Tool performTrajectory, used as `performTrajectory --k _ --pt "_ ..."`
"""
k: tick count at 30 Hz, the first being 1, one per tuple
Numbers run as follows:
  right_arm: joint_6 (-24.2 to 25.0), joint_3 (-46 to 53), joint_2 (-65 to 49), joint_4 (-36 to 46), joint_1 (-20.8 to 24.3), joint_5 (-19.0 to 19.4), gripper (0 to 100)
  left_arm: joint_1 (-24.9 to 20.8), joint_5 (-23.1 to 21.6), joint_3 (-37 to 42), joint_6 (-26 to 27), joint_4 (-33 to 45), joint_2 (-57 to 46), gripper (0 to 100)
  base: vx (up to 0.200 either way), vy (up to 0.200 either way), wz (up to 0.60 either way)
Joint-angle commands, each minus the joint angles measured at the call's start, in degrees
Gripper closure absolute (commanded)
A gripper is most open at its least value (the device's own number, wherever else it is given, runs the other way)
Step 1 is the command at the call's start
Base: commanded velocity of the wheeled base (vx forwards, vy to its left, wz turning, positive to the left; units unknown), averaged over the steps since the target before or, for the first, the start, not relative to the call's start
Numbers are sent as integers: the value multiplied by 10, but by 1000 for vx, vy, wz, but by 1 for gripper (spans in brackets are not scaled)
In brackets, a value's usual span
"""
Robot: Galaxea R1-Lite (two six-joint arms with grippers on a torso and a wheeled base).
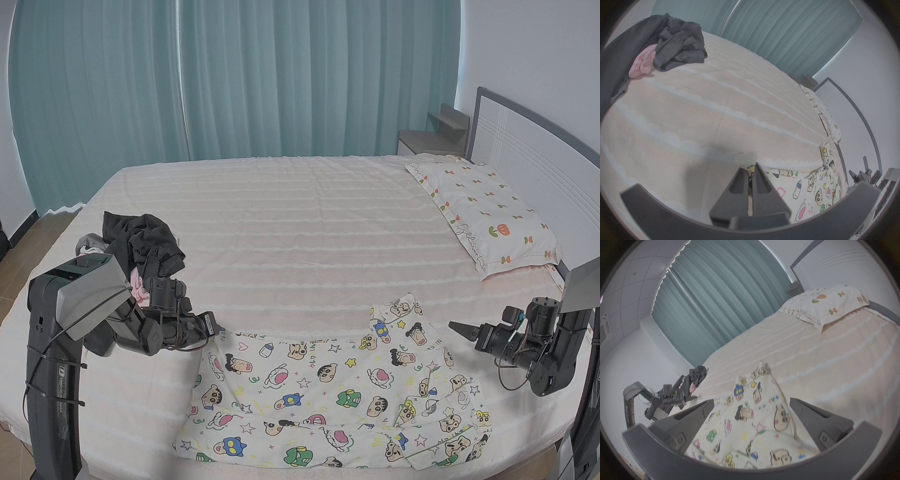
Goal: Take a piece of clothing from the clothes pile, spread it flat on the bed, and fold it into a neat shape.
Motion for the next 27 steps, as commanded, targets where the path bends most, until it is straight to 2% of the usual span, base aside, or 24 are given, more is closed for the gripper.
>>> performTrajectory --k 1,3,4,6,9,14,21,24,27 --pt "12 -110 33 99 25 -22 0 -6 25 3 -7 -8 -12 100 0 0 0" --pt "12 -176 48 170 25 -24 0 -6 37 3 -7 -8 -15 100 0 0 0" --pt "12 -176 48 170 25 -24 0 -6 37 3 -7 -8 -15 100 0 0 0" --pt "12 -241 65 244 26 -28 0 -6 55 1 -18 -15 -15 100 0 0 0" --pt "12 -298 81 293 29 -37 0 -6 69 1 -37 -29 -15 100 0 0 0" --pt "11 -373 110 377 39 -45 0 -5 71 2 -40 -35 -14 100 0 0 0" --pt "11 -439 145 429 47 -48 0 -2 72 3 -40 -35 -13 100 0 0 0" --pt "11 -465 161 448 61 -73 0 -3 74 5 -40 -35 -15 100 0 0 0" --pt "10 -478 165 465 64 -80 0 -4 76 5 -40 -36 -17 100 0 0 0"
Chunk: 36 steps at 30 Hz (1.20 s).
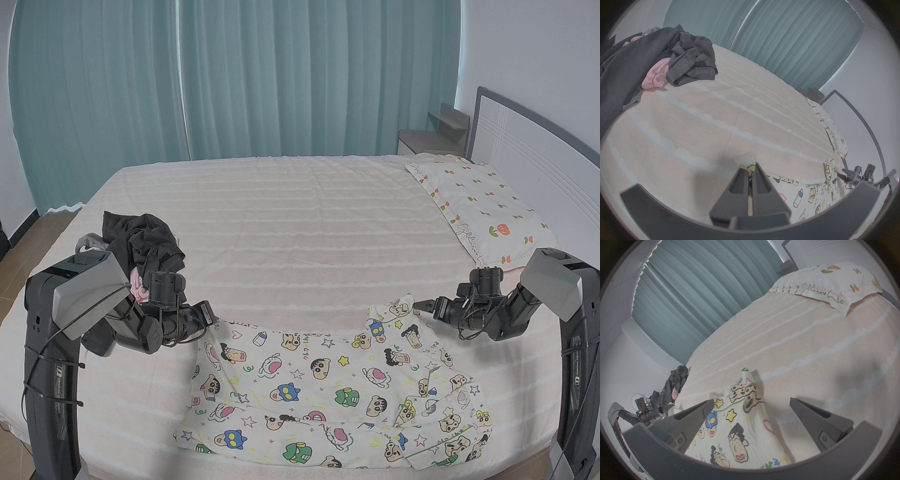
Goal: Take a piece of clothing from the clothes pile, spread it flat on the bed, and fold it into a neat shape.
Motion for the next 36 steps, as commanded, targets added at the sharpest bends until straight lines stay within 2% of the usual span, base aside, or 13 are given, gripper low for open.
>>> performTrajectory --k 1,18,19,23,29,36 --pt "-2 -27 27 21 11 -7 0 -2 2 2 0 -1 -5 100 0 0 0" --pt "-22 -21 27 42 33 -8 0 7 7 0 1 -1 -12 100 0 0 0" --pt "-28 -22 27 53 34 -8 100 7 7 0 1 -1 -12 100 0 0 0" --pt "-39 -27 22 95 35 -4 100 7 7 0 1 -2 -12 100 0 0 0" --pt "-41 -25 21 85 34 -3 100 7 7 2 1 -2 -12 100 0 0 0" --pt "-36 26 7 -14 20 3 100 6 8 9 3 -2 -14 100 0 0 0"
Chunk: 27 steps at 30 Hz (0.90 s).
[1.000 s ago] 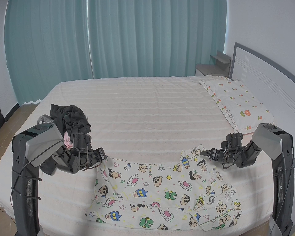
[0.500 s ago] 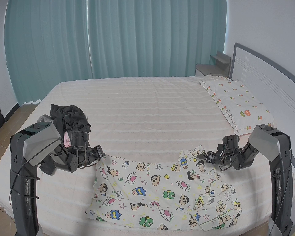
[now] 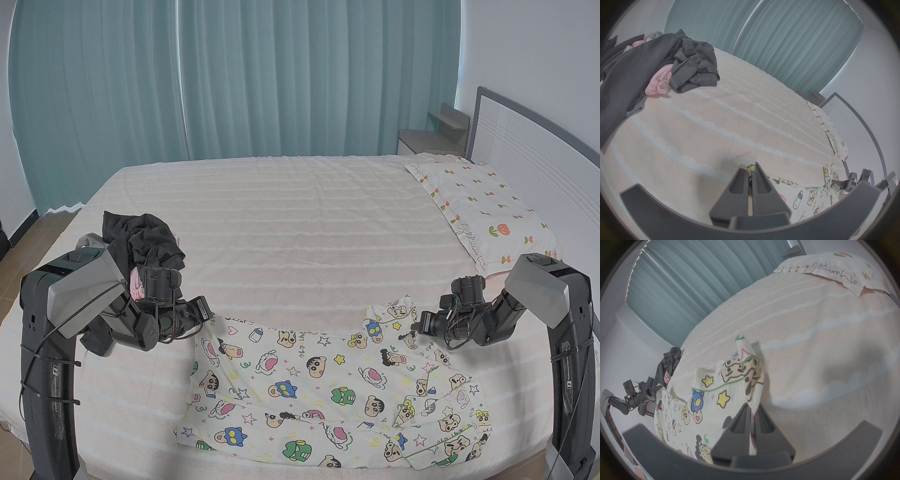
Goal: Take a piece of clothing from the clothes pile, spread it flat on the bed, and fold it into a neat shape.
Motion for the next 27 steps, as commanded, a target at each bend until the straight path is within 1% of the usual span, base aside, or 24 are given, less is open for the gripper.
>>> performTrajectory --k 1,4,6,15,20,26,27 --pt "9 60 -23 -83 -20 24 100 -1 3 9 2 0 -3 100 0 0 0" --pt "13 108 -45 -140 -36 79 100 -1 15 13 3 0 -7 100 0 0 0" --pt "13 125 -55 -151 -39 95 100 -2 15 19 4 0 -10 100 0 0 0" --pt "19 153 -83 -194 -40 107 100 -3 15 39 7 0 -32 100 0 0 0" --pt "24 174 -106 -192 -47 133 100 -4 15 54 15 -5 -41 100 0 0 0" --pt "25 163 -75 -187 -42 129 100 -8 16 61 15 -24 -39 100 0 0 0" --pt "24 156 -66 -179 -44 129 0 -10 16 65 15 -25 -39 100 0 0 0"
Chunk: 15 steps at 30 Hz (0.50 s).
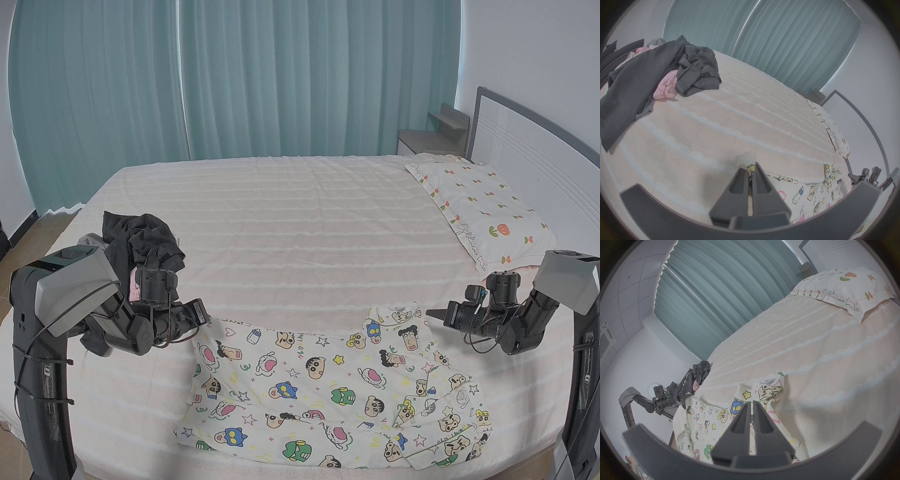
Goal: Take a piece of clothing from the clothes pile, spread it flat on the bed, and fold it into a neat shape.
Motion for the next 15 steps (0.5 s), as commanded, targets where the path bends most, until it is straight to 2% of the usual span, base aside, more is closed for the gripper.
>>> performTrajectory --k 1,11,15 --pt "-1 -13 22 11 -3 -2 0 -4 0 8 0 -3 -2 100 0 0 0" --pt "-6 -36 46 21 -4 -2 0 -7 0 9 -1 -3 -1 100 0 0 0" --pt "-8 -48 60 64 24 -3 0 -11 0 9 -1 -3 -1 100 0 0 0"
